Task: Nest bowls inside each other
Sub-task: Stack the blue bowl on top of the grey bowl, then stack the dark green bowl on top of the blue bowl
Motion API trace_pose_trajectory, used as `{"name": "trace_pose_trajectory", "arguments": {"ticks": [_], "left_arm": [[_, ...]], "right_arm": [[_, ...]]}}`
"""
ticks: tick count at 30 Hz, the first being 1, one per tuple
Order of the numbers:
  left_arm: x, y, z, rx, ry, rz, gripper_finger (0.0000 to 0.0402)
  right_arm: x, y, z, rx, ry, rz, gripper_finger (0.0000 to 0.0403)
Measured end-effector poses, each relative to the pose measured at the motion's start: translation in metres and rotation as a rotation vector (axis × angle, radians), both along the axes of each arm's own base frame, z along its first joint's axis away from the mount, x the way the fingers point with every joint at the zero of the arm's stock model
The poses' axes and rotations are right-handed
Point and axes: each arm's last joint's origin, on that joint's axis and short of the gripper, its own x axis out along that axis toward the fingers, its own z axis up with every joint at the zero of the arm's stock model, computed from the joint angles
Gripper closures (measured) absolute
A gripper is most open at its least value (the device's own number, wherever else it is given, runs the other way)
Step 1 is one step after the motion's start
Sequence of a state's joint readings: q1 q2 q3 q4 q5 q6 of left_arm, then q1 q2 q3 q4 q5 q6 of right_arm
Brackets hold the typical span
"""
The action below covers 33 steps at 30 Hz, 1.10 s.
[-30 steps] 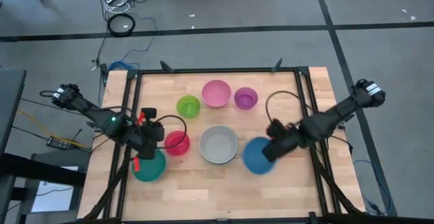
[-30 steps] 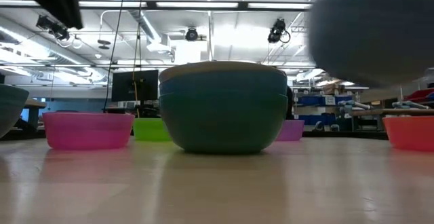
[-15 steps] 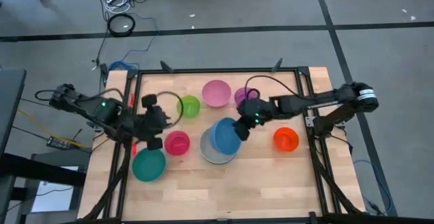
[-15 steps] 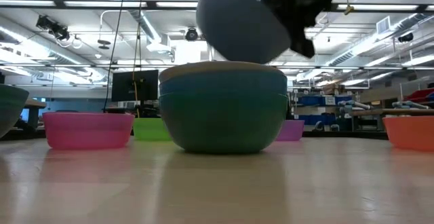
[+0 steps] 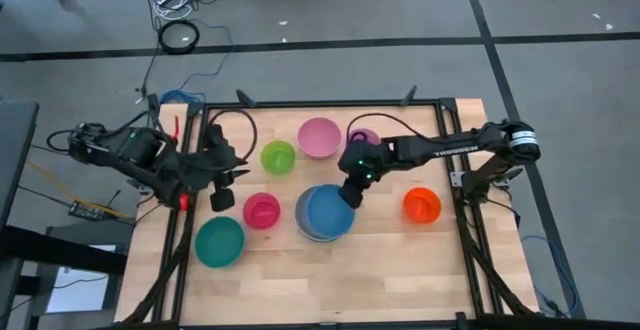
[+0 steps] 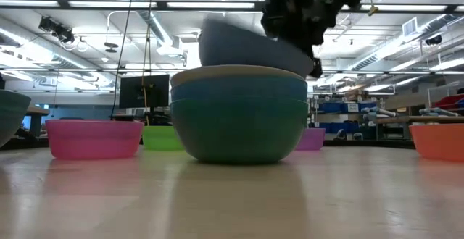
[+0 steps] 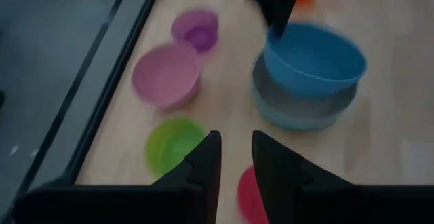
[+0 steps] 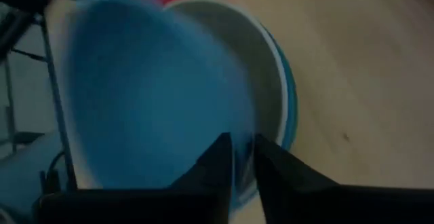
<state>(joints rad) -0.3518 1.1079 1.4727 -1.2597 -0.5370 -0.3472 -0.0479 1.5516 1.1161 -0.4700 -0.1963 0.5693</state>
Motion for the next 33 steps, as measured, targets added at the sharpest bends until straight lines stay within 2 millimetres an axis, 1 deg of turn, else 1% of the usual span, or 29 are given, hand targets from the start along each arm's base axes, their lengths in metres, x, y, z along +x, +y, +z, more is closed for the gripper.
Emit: {"name": "trace_pose_trajectory", "arguments": {"ticks": [4,8,10,13,17,21,25,27,29,31,33], "left_arm": [[-0.008,0.005,-0.006,0.01,0.092,0.05,0.031],[-0.013,0.008,-0.008,0.007,0.123,0.076,0.031],[-0.019,0.009,-0.01,-0.022,0.182,0.065,0.031],[-0.027,0.008,-0.018,-0.082,0.32,0.02,0.031],[-0.033,0.003,-0.034,-0.182,0.362,-0.13,0.031],[-0.037,0.003,-0.063,-0.197,0.482,-0.125,0.031],[-0.037,0.002,-0.1,-0.203,0.624,-0.095,0.031],[-0.036,0.0,-0.12,-0.244,0.682,-0.105,0.031],[-0.032,-0.003,-0.139,-0.292,0.692,-0.124,0.031],[-0.031,-0.005,-0.153,-0.318,0.701,-0.149,0.031],[-0.03,-0.007,-0.163,-0.334,0.702,-0.174,0.031]], "right_arm": [[-0.002,-0.001,0.016,-0.043,0.07,-0.013,0.0297],[-0.006,-0.002,0.032,-0.112,0.122,-0.024,0.026],[-0.01,-0.002,0.041,-0.175,0.136,-0.045,0.0252],[-0.02,0.004,0.055,-0.316,0.114,-0.085,0.025],[-0.038,0.017,0.074,-0.469,0.072,-0.138,0.0255],[-0.057,0.031,0.088,-0.518,0.044,-0.198,0.0257],[-0.07,0.046,0.093,-0.509,0.039,-0.237,0.0257],[-0.074,0.052,0.091,-0.501,0.051,-0.242,0.0257],[-0.075,0.057,0.09,-0.488,0.054,-0.25,0.0257],[-0.074,0.062,0.088,-0.478,0.057,-0.25,0.0257],[-0.072,0.067,0.083,-0.47,0.068,-0.253,0.0256]]}}
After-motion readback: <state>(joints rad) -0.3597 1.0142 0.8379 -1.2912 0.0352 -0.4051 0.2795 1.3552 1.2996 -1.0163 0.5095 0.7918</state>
